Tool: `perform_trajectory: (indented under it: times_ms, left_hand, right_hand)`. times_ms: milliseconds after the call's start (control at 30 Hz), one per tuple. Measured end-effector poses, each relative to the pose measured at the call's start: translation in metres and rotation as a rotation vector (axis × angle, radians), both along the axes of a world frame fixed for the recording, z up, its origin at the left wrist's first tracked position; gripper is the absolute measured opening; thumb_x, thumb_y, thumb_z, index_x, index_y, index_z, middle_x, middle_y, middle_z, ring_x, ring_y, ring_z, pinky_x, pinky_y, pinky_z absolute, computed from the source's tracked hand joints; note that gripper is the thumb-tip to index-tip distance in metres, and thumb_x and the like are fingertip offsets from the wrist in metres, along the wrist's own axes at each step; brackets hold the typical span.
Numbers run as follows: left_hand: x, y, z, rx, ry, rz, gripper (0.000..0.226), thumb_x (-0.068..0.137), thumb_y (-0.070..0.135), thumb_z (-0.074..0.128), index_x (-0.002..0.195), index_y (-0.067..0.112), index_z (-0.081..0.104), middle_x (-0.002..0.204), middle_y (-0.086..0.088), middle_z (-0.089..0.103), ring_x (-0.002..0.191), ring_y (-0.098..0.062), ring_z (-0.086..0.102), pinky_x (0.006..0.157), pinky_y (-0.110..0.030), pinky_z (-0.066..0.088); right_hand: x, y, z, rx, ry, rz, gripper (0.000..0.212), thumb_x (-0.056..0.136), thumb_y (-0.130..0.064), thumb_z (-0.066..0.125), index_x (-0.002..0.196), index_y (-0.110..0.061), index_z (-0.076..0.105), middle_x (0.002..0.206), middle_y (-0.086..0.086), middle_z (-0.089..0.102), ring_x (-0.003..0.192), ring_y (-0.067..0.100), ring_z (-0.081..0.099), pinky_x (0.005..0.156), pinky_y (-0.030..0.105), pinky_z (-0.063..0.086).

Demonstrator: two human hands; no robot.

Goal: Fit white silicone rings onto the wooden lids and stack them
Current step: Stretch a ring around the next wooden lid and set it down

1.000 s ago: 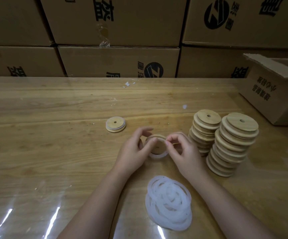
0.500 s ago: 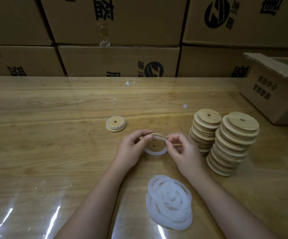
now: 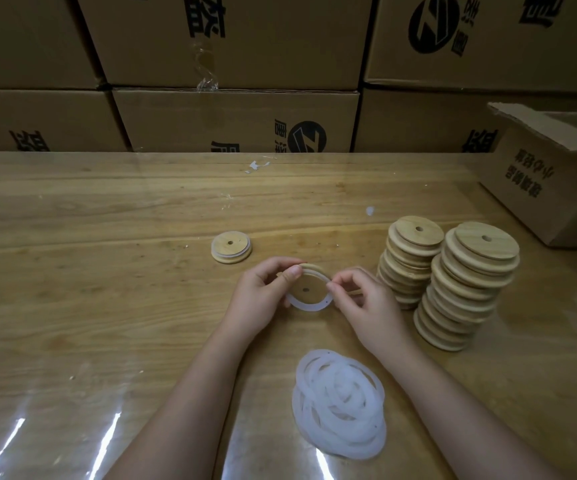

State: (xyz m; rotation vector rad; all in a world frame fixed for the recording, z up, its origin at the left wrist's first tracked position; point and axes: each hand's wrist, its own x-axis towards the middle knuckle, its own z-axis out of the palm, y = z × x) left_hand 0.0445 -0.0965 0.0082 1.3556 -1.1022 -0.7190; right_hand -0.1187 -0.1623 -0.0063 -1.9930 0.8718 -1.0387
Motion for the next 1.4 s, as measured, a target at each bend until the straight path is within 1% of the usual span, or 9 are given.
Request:
perform_trajectory:
  times_ms: [100,233,367,467,633,833,933,1067,1400]
  left_hand:
    - [0.0,0.0,0.0,-0.003,0.005,-0.001,0.013,0.091,0.017,0.058,0.094,0.021,0.07,0.052,0.011,0.056,0.048,-0.006,0.048,0.053,-0.013,0.04]
    - [0.0,-0.001,-0.001,0.011,0.028,0.038,0.012,0.092,0.019,0.057,0.092,0.024,0.067,0.055,0.013,0.058,0.048,-0.006,0.049,0.05,-0.013,0.038]
    - [-0.001,-0.001,-0.002,0.023,0.02,0.075,0.01,0.092,0.021,0.057,0.091,0.025,0.066,0.067,0.01,0.063,0.054,-0.005,0.051,0.052,-0.017,0.041]
    - [-0.005,-0.001,-0.004,0.011,-0.125,0.074,0.009,0.087,0.032,0.059,0.095,0.029,0.064,0.086,0.002,0.068,0.076,-0.009,0.058,0.07,-0.026,0.046]
    - [-0.005,0.001,-0.005,-0.053,-0.439,0.067,0.02,0.085,0.028,0.067,0.105,0.03,0.065,0.099,0.015,0.063,0.094,0.0,0.057,0.08,-0.013,0.042]
    - [-0.011,0.0,-0.006,0.011,-0.105,0.003,0.012,0.092,0.021,0.057,0.089,0.033,0.054,0.062,0.003,0.064,0.052,-0.017,0.062,0.049,-0.024,0.048]
    - [-0.013,0.0,-0.008,0.035,-0.224,-0.036,0.016,0.089,0.031,0.058,0.091,0.045,0.05,0.078,0.002,0.066,0.047,-0.017,0.06,0.048,-0.023,0.046]
    - [-0.009,0.001,-0.005,-0.007,-0.397,-0.007,0.019,0.08,0.053,0.055,0.096,0.062,0.053,0.089,0.031,0.062,0.058,0.004,0.052,0.057,-0.018,0.043]
    - [-0.008,0.002,-0.002,-0.071,-0.321,-0.001,0.022,0.082,0.039,0.06,0.086,0.06,0.06,0.071,0.028,0.062,0.044,0.0,0.049,0.047,-0.017,0.045]
  right_hand:
    - [-0.001,-0.003,-0.002,0.056,0.033,-0.005,0.01,0.087,-0.019,0.062,0.078,-0.016,0.063,0.081,-0.005,0.061,0.076,0.013,0.061,0.07,0.032,0.051]
    - [0.0,-0.002,-0.004,0.04,0.095,0.005,0.012,0.085,-0.019,0.065,0.076,-0.026,0.06,0.08,-0.012,0.059,0.073,0.0,0.057,0.065,0.01,0.043]
    - [0.0,-0.002,-0.005,0.043,0.163,0.028,0.005,0.084,-0.019,0.066,0.08,-0.019,0.063,0.085,-0.011,0.06,0.075,0.005,0.06,0.068,0.019,0.049]
    - [0.0,-0.002,-0.004,0.042,0.168,0.015,0.008,0.084,-0.017,0.066,0.079,-0.02,0.061,0.083,-0.008,0.06,0.074,0.008,0.061,0.067,0.024,0.05]
    - [-0.001,-0.001,-0.004,0.042,0.143,0.026,0.01,0.083,-0.012,0.066,0.079,-0.019,0.061,0.084,-0.006,0.061,0.075,0.009,0.061,0.068,0.022,0.05]
    - [-0.002,-0.002,0.0,0.133,-0.082,-0.059,0.016,0.086,-0.012,0.063,0.082,-0.027,0.06,0.09,-0.007,0.066,0.082,-0.001,0.06,0.07,0.01,0.046]
    - [-0.002,-0.001,0.003,0.124,-0.123,-0.085,0.021,0.086,-0.009,0.062,0.082,-0.029,0.059,0.09,-0.007,0.065,0.085,0.004,0.061,0.072,0.013,0.048]
    - [-0.001,0.003,0.005,0.021,-0.131,-0.019,0.016,0.085,-0.004,0.062,0.084,-0.02,0.061,0.094,-0.006,0.063,0.086,-0.001,0.06,0.071,0.014,0.048]
    - [-0.001,0.002,0.005,0.107,-0.132,-0.052,0.016,0.084,-0.004,0.062,0.081,-0.02,0.06,0.092,-0.003,0.065,0.083,0.012,0.064,0.07,0.024,0.055]
